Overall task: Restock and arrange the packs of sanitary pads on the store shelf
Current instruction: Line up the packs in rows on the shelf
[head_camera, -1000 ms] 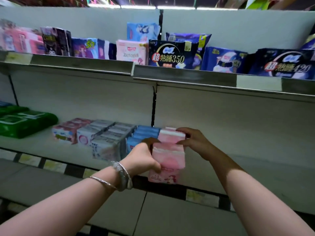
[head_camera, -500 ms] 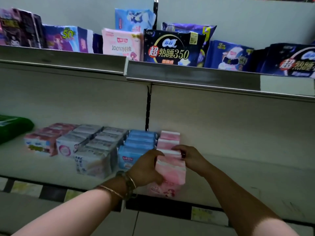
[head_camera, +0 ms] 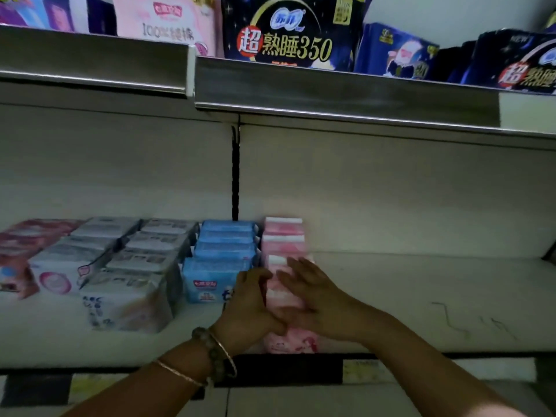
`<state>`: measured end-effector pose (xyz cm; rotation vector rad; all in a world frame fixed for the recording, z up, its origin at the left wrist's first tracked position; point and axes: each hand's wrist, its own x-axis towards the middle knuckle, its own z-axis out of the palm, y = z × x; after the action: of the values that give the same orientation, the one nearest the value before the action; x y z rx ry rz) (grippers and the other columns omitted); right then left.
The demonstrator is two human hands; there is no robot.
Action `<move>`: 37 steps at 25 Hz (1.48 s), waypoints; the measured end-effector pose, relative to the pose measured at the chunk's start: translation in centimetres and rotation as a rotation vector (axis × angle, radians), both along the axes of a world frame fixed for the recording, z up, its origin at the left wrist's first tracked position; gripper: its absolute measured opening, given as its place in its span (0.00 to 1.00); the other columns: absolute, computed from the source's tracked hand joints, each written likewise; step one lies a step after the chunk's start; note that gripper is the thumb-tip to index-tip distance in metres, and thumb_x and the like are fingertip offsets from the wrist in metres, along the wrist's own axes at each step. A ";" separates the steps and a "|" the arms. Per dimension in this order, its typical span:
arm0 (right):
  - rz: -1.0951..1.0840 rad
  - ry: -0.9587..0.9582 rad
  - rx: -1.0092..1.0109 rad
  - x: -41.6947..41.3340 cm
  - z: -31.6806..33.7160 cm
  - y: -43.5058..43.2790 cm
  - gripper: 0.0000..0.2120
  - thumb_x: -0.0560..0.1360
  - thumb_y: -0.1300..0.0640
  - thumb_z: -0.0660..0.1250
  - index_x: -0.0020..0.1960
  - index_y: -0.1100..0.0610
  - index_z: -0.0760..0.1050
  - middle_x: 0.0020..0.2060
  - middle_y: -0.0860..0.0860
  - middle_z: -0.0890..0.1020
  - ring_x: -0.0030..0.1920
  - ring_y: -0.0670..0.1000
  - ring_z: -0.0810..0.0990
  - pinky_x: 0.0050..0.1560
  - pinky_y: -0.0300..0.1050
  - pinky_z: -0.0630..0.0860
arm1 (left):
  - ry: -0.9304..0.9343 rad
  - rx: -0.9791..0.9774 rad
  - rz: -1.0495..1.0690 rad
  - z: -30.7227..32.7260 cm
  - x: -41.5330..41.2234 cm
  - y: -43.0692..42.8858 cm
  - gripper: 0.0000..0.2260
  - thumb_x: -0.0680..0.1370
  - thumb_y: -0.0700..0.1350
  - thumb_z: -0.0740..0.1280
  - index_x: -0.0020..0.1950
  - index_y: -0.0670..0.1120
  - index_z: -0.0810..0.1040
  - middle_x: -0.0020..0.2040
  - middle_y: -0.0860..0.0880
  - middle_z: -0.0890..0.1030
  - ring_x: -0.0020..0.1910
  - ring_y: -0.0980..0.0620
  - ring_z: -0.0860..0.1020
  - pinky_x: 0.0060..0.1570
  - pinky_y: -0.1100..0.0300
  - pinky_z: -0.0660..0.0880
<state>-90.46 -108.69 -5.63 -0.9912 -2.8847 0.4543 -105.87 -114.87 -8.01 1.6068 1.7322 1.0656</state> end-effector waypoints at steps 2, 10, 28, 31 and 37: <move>-0.022 0.003 0.110 -0.5 -1.7 0.5 0.57 0.58 0.18 0.32 0.76 0.54 0.43 0.72 0.47 0.37 0.73 0.47 0.35 0.73 0.43 0.35 | -0.053 -0.022 0.009 -0.4 -0.2 0.4 0.33 0.44 0.53 0.70 0.47 0.54 0.66 0.49 0.53 0.70 0.53 0.52 0.72 0.47 0.63 0.71; -0.061 0.088 0.159 -0.8 -2.2 1.3 0.55 0.59 0.20 0.30 0.76 0.51 0.51 0.76 0.51 0.49 0.74 0.45 0.43 0.69 0.35 0.35 | -0.260 0.011 -0.082 -0.3 -0.1 1.4 0.24 0.61 0.25 0.72 0.42 0.48 0.65 0.40 0.54 0.72 0.39 0.63 0.74 0.33 0.76 0.69; -0.101 0.780 -0.026 12.7 1.3 -8.5 0.09 0.74 0.62 0.68 0.54 0.61 0.79 0.53 0.52 0.81 0.51 0.40 0.74 0.53 0.26 0.66 | 0.097 0.120 0.284 -1.2 16.4 -12.1 0.21 0.72 0.42 0.69 0.61 0.45 0.67 0.52 0.48 0.67 0.54 0.45 0.72 0.55 0.60 0.68; -0.120 0.860 -0.085 16.4 -0.4 -10.4 0.07 0.74 0.62 0.68 0.51 0.62 0.80 0.46 0.51 0.80 0.48 0.45 0.77 0.53 0.32 0.71 | 0.093 0.091 0.286 -2.8 20.0 -14.2 0.22 0.72 0.41 0.70 0.63 0.45 0.66 0.56 0.49 0.64 0.57 0.51 0.69 0.59 0.65 0.63; -0.130 0.956 -0.246 20.0 -2.1 -12.5 0.05 0.75 0.64 0.66 0.47 0.56 0.79 0.42 0.45 0.79 0.45 0.43 0.78 0.49 0.33 0.72 | 0.063 0.087 0.237 -3.6 23.4 -16.6 0.16 0.73 0.39 0.69 0.55 0.52 0.67 0.56 0.52 0.66 0.56 0.58 0.70 0.59 0.66 0.64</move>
<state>-70.42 -121.15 -7.73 -0.6910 -1.9280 0.9626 -82.46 -131.50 -11.66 1.5287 1.9814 1.2278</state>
